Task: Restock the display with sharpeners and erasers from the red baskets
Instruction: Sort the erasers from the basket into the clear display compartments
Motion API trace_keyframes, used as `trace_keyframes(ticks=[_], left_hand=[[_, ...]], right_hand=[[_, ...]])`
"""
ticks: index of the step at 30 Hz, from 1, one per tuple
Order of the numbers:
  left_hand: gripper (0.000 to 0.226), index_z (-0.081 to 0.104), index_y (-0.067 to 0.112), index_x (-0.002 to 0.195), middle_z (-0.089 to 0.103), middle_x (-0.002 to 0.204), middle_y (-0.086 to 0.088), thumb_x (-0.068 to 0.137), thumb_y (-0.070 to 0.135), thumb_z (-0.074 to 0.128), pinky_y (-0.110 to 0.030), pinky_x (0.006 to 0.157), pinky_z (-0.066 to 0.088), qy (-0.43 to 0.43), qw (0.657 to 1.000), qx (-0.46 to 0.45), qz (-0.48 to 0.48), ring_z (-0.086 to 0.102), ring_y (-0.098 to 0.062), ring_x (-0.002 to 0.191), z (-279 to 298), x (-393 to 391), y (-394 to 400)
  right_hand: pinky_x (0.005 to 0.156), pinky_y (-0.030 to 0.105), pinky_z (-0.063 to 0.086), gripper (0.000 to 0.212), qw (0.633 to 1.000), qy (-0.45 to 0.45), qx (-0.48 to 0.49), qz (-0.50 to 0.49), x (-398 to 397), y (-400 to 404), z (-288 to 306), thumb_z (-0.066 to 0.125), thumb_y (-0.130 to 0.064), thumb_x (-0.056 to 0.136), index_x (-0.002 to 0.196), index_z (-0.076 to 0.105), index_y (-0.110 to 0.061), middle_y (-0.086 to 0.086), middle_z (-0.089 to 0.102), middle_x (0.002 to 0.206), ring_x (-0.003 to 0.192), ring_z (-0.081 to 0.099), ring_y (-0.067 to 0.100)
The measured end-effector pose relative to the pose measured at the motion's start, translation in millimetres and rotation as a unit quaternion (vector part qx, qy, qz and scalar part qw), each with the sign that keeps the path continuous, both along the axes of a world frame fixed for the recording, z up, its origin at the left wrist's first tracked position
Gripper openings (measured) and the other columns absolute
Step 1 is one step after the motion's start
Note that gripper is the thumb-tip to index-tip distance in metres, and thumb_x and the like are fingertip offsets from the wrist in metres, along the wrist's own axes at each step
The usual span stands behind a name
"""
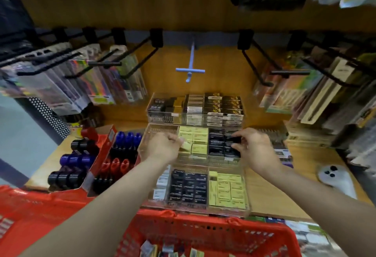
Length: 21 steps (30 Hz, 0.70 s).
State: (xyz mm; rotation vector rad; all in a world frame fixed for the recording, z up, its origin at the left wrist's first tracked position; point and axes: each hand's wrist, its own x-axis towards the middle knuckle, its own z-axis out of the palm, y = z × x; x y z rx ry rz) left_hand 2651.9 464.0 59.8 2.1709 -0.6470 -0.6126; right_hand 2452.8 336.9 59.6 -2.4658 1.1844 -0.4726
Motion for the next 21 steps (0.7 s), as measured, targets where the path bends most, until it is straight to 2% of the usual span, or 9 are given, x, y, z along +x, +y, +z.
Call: trace_keyframes(ticks=[4, 7, 10, 13, 15, 18, 19, 21], left_hand=[[0.013, 0.061, 0.031, 0.085, 0.062, 0.076, 0.014, 0.086, 0.038, 0.072, -0.02, 0.052, 0.035, -0.069, 0.998, 0.012, -0.009, 0.054, 0.002, 0.07, -2, 0, -1], [0.014, 0.065, 0.03, 0.098, 0.062, 0.08, 0.013, 0.086, 0.034, 0.073, -0.021, 0.053, 0.038, -0.113, 0.993, 0.004, -0.03, 0.056, 0.0, 0.073, -2, 1, 1], [0.02, 0.069, 0.029, 0.103, 0.062, 0.088, 0.012, 0.084, 0.034, 0.075, -0.021, 0.056, 0.039, -0.172, 0.984, 0.001, -0.053, 0.056, -0.004, 0.075, -2, -1, 7], [0.031, 0.069, 0.031, 0.111, 0.064, 0.1, 0.01, 0.081, 0.033, 0.079, -0.021, 0.06, 0.04, -0.222, 0.972, 0.011, -0.079, 0.057, -0.008, 0.08, 0, -1, 13], [0.033, 0.07, 0.031, 0.112, 0.064, 0.098, 0.011, 0.081, 0.031, 0.079, -0.023, 0.063, 0.044, -0.227, 0.969, 0.015, -0.092, 0.059, -0.01, 0.083, 2, -1, 13], [0.03, 0.069, 0.033, 0.11, 0.063, 0.096, 0.011, 0.081, 0.033, 0.079, -0.021, 0.057, 0.043, -0.238, 0.964, 0.035, -0.11, 0.06, -0.01, 0.084, 5, 0, 11], [0.03, 0.07, 0.033, 0.108, 0.062, 0.096, 0.011, 0.08, 0.033, 0.079, -0.021, 0.058, 0.046, -0.232, 0.965, 0.041, -0.112, 0.06, -0.01, 0.085, 7, 1, 10], [0.03, 0.071, 0.032, 0.105, 0.064, 0.097, 0.01, 0.077, 0.034, 0.082, -0.025, 0.071, 0.054, -0.208, 0.97, 0.049, -0.119, 0.062, -0.011, 0.087, 9, 4, 7]], right_hand=[[0.101, 0.032, 0.045, 0.028, 1.0, -0.008, -0.027, -0.004, 1, 2, -7, 0.071, -0.016, 0.088, 0.115, 0.07, -0.012, 0.005, 0.051, 0.121, 0.108, 0.055, 0.02], [0.1, 0.036, 0.043, 0.025, 0.999, -0.001, -0.045, -0.005, 2, 2, -8, 0.069, -0.021, 0.09, 0.115, 0.07, -0.015, 0.003, 0.053, 0.12, 0.107, 0.056, 0.022], [0.094, 0.037, 0.032, 0.024, 0.991, 0.069, -0.117, -0.014, 2, 6, -8, 0.063, -0.034, 0.093, 0.116, 0.067, -0.028, -0.006, 0.058, 0.12, 0.107, 0.057, 0.017], [0.091, 0.039, 0.03, 0.024, 0.985, 0.071, -0.158, -0.003, 4, 8, -10, 0.067, -0.031, 0.09, 0.114, 0.068, -0.026, -0.006, 0.064, 0.115, 0.105, 0.059, 0.018], [0.09, 0.038, 0.034, 0.021, 0.989, 0.051, -0.142, 0.0, 7, 6, -9, 0.069, -0.024, 0.089, 0.109, 0.07, -0.021, -0.003, 0.066, 0.111, 0.103, 0.06, 0.02], [0.09, 0.041, 0.043, 0.016, 0.993, 0.018, -0.117, 0.009, 7, 2, -9, 0.073, -0.02, 0.086, 0.101, 0.073, -0.014, 0.002, 0.066, 0.107, 0.097, 0.062, 0.023], [0.09, 0.042, 0.044, 0.016, 0.993, 0.013, -0.115, 0.011, 6, 2, -10, 0.074, -0.021, 0.085, 0.1, 0.073, -0.014, 0.002, 0.066, 0.106, 0.097, 0.062, 0.023], [0.09, 0.04, 0.042, 0.021, 0.992, 0.018, -0.126, 0.007, 3, 3, -13, 0.076, -0.027, 0.083, 0.1, 0.072, -0.016, 0.0, 0.064, 0.107, 0.099, 0.06, 0.022]])
